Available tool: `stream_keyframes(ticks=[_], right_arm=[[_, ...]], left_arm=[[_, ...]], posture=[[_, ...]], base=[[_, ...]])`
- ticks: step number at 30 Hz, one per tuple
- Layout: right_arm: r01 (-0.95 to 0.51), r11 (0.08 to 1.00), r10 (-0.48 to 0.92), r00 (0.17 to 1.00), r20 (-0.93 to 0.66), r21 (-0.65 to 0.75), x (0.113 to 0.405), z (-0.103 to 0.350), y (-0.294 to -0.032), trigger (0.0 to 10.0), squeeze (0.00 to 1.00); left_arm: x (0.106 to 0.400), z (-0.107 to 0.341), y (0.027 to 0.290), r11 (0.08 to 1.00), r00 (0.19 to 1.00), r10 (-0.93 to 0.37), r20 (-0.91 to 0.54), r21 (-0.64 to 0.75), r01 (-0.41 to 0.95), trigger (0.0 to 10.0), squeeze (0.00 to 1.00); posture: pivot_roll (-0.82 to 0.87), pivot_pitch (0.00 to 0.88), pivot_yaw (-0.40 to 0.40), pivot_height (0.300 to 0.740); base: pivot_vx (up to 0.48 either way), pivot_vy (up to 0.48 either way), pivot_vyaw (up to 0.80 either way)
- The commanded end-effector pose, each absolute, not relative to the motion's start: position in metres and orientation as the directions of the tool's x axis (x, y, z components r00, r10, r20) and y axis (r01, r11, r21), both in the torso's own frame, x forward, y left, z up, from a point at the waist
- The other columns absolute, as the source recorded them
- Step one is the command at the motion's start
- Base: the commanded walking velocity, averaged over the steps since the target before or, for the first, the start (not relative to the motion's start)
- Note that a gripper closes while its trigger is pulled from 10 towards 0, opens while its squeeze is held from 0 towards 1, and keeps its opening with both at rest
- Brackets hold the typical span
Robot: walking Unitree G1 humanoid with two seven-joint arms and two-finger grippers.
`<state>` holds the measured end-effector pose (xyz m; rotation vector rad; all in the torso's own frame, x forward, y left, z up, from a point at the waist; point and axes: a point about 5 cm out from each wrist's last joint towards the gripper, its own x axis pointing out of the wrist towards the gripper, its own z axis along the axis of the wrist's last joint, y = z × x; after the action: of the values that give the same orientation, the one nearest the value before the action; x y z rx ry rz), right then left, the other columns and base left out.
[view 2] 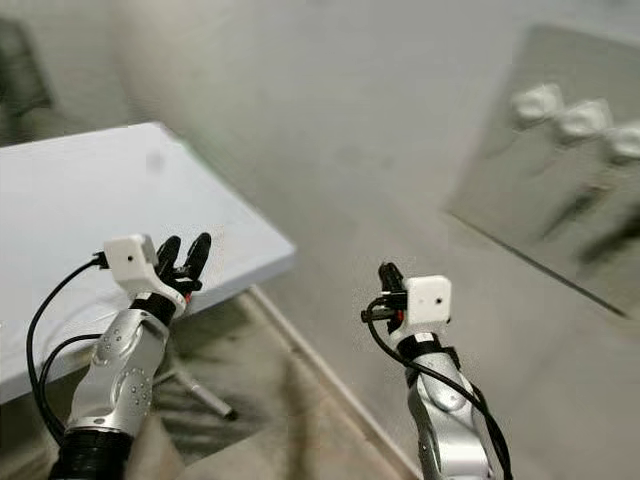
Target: Hang keys on a hook
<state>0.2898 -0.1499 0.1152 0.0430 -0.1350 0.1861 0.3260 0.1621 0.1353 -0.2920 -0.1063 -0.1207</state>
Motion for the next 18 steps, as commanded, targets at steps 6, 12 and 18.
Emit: stream_keyframes(ticks=[6, 12, 18], right_arm=[[-0.217, 0.976, 0.21, 0.964, 0.16, 0.024, 0.2913, 0.1222, -0.1435, 10.0, 0.0], [-0.217, 0.976, 0.211, 0.965, 0.157, 0.024, 0.2911, 0.1222, -0.1438, 10.0, 0.0], [-0.218, 0.976, 0.211, 0.965, 0.156, 0.025, 0.2917, 0.1226, -0.1437, 10.0, 0.0]], left_arm=[[0.3257, 0.1378, 0.1657, 0.956, 0.989, -0.079, 0.122, -0.273, 0.11, 10.0, 0.0], [0.325, 0.1372, 0.1654, 0.952, 0.99, -0.077, 0.118, -0.287, 0.109, 10.0, 0.0], [0.3254, 0.1362, 0.165, 0.949, 0.991, -0.074, 0.111, -0.297, 0.104, 10.0, 0.0]], posture=[[0.09, 0.0, -0.057, 0.74], [0.09, 0.0, -0.059, 0.74], [0.09, 0.0, -0.059, 0.74]], base=[[0.0, 0.0, -0.73], [0.0, 0.0, -0.73], [0.0, 0.0, -0.73]])
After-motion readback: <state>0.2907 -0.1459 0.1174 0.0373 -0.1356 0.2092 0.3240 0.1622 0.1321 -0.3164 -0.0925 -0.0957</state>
